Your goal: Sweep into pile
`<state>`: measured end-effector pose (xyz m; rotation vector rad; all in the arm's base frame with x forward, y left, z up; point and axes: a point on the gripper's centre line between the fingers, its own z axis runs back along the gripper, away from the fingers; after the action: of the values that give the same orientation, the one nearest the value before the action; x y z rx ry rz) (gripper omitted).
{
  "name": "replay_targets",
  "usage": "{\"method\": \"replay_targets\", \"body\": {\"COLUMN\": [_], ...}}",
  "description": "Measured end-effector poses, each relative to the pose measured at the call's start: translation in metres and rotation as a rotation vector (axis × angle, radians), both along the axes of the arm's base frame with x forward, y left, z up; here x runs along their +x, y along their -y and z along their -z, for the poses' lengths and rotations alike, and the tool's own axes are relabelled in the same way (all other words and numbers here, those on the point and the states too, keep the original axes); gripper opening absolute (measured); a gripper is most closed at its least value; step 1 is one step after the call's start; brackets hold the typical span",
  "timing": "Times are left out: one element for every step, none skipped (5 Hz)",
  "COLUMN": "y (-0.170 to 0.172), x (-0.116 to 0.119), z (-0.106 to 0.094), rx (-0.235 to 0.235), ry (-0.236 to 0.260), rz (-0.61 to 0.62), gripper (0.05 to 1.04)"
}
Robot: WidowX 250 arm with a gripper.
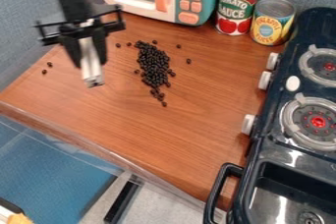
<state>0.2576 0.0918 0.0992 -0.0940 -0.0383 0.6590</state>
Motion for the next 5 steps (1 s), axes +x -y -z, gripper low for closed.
{"method": "replay_targets", "body": {"y": [-0.028,-0.057,-0.078,-0.082,-0.084], "x": [-0.03,-0.05,-0.058,-0.043,-0.036], "z": [0.017,0.05,0.081,0.087,0.091], "rx": [0.005,0.016,-0.031,-0.065,-0.102], "ry": [-0.126,-0.241,-0.343,-0.355,-0.368], "rz": [-0.153,-0.262,-0.396,-0.467,-0.487], "gripper": [0.388,0.388,0.388,0.388,0.388]}}
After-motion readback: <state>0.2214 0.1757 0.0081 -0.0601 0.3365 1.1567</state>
